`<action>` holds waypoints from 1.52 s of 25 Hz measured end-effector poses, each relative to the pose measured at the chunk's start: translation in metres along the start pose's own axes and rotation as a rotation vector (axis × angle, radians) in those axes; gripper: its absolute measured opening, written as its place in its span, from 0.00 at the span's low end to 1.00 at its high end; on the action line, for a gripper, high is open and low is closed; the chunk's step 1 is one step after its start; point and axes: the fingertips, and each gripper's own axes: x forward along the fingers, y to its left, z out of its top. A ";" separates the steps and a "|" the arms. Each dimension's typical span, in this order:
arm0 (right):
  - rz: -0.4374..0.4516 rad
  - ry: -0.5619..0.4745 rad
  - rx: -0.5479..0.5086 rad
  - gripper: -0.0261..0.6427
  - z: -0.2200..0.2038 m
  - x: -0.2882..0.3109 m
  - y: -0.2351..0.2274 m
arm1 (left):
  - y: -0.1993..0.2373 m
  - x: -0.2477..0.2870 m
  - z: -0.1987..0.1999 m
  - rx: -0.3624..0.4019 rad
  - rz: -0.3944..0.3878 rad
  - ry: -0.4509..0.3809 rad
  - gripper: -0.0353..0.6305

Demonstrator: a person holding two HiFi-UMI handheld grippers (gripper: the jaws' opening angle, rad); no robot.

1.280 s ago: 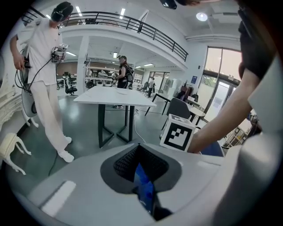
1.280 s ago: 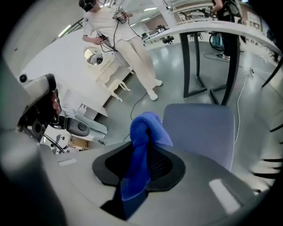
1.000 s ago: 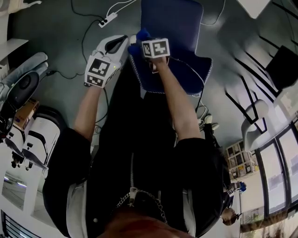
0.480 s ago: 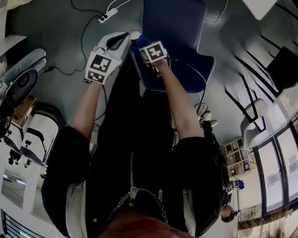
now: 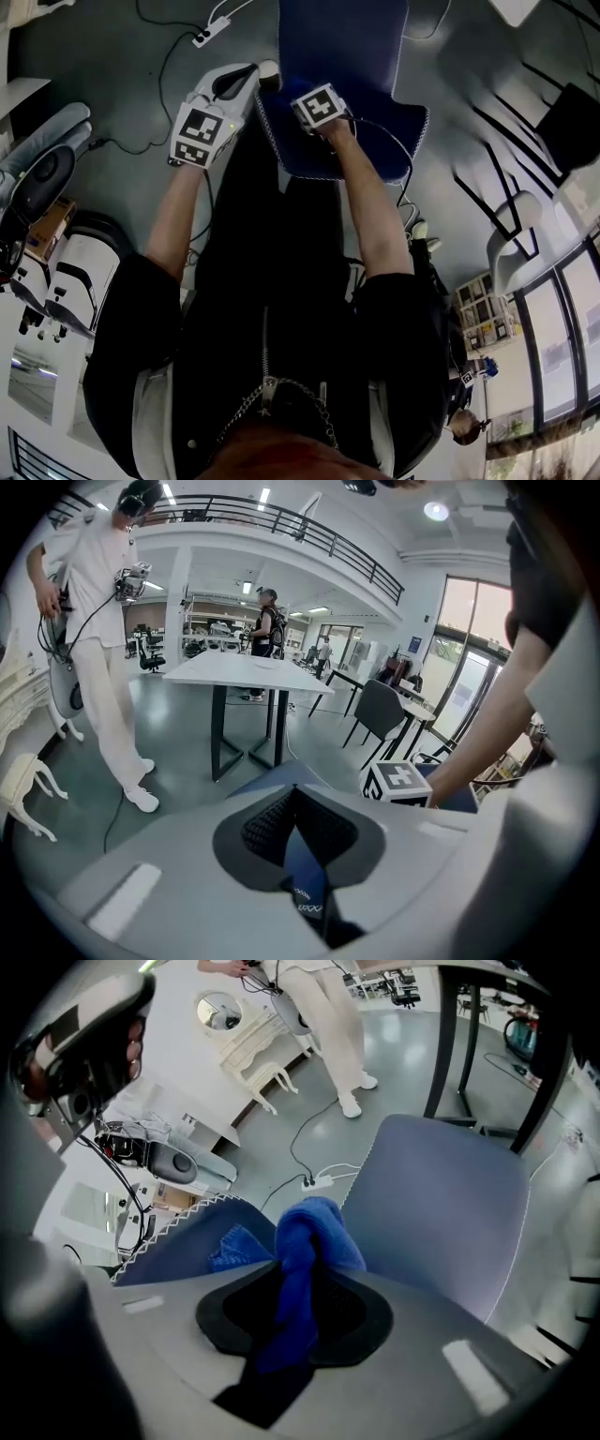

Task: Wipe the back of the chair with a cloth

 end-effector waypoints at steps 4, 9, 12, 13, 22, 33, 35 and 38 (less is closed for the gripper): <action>-0.019 -0.036 0.029 0.18 0.001 -0.006 -0.019 | -0.004 0.005 0.000 0.012 -0.006 0.003 0.07; -0.042 -0.003 0.012 0.18 -0.011 -0.015 -0.040 | -0.015 0.014 0.007 0.020 -0.020 -0.004 0.07; -0.095 0.031 0.035 0.18 -0.023 -0.024 -0.061 | -0.020 0.019 0.010 0.022 -0.026 0.000 0.07; -0.111 0.037 0.040 0.18 -0.026 -0.028 -0.068 | -0.022 0.021 0.010 0.022 -0.027 0.001 0.07; -0.134 0.096 0.061 0.18 -0.053 -0.048 -0.104 | -0.034 0.038 0.017 0.027 -0.036 0.008 0.07; -0.184 0.147 0.097 0.18 -0.083 -0.082 -0.153 | -0.049 0.056 0.035 0.024 -0.039 -0.005 0.07; -0.196 0.156 0.104 0.18 -0.087 -0.088 -0.162 | -0.048 0.058 0.039 0.027 -0.034 -0.012 0.07; -0.209 0.165 0.118 0.18 -0.091 -0.097 -0.174 | -0.043 0.060 0.039 0.028 -0.023 -0.024 0.07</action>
